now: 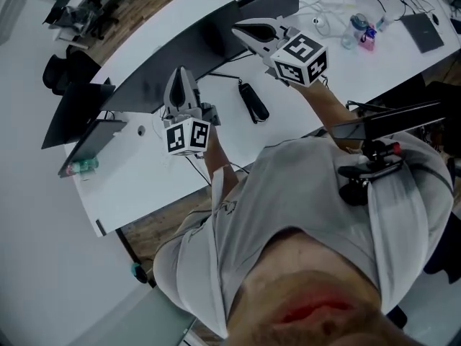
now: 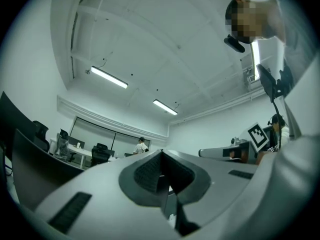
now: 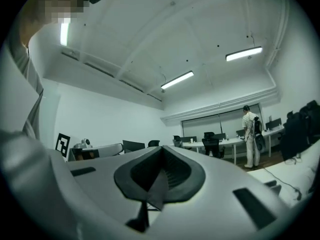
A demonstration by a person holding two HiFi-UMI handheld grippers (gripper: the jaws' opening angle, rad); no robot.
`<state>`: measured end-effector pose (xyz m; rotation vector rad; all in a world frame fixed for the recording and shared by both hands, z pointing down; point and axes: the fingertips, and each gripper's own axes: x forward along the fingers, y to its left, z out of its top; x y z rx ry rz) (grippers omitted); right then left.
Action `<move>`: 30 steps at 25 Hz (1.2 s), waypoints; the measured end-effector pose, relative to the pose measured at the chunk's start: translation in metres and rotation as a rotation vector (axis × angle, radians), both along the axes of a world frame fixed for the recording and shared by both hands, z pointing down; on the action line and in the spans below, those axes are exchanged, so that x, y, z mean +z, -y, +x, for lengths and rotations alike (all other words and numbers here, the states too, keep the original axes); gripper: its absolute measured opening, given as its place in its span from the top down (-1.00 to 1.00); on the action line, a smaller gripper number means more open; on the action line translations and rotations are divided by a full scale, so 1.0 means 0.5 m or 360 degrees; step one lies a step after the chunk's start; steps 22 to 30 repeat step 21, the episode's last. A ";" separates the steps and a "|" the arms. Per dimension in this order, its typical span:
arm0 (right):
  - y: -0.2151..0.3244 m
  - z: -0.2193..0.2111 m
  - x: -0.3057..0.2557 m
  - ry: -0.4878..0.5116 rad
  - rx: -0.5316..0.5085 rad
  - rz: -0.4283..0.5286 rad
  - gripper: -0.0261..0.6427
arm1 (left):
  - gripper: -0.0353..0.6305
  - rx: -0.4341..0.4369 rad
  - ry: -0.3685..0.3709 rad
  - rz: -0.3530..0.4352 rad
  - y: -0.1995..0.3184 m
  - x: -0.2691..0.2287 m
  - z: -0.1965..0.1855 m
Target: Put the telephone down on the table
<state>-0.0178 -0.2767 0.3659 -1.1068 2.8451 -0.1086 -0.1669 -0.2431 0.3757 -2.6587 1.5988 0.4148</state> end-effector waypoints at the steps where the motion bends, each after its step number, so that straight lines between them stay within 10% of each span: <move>1: -0.002 -0.002 -0.001 0.0002 -0.0008 0.0004 0.88 | 0.86 -0.0002 -0.0002 -0.0005 0.001 0.003 0.000; 30: -0.010 -0.023 0.034 -0.0053 0.0077 -0.0015 0.88 | 0.86 0.0140 -0.0047 -0.0039 0.022 0.038 0.008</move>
